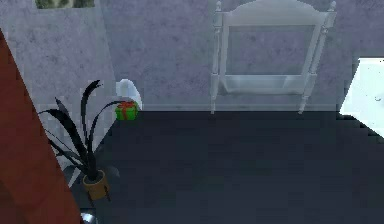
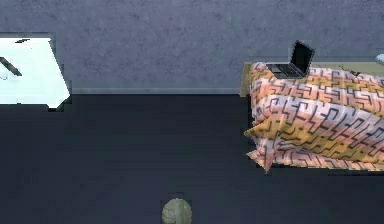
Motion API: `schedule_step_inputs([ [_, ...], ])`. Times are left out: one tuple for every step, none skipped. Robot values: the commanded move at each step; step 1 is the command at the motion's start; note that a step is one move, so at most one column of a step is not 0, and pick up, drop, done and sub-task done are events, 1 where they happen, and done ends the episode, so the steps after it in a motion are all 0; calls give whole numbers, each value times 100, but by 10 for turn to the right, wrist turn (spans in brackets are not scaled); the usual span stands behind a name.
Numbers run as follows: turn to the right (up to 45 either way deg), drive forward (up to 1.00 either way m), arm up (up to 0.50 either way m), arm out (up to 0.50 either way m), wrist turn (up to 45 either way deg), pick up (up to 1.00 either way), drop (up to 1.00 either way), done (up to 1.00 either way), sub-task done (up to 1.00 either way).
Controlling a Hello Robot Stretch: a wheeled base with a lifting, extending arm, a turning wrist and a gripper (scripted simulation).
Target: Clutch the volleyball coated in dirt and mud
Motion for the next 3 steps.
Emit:
schedule_step_inputs([
  [0, 0, 16, 0, 0, 0, 0, 0, 0],
  [0, 0, 0, 34, 0, 0, 0, 0, 0],
  [0, 0, 0, 0, 450, 0, 0, 0, 0],
])
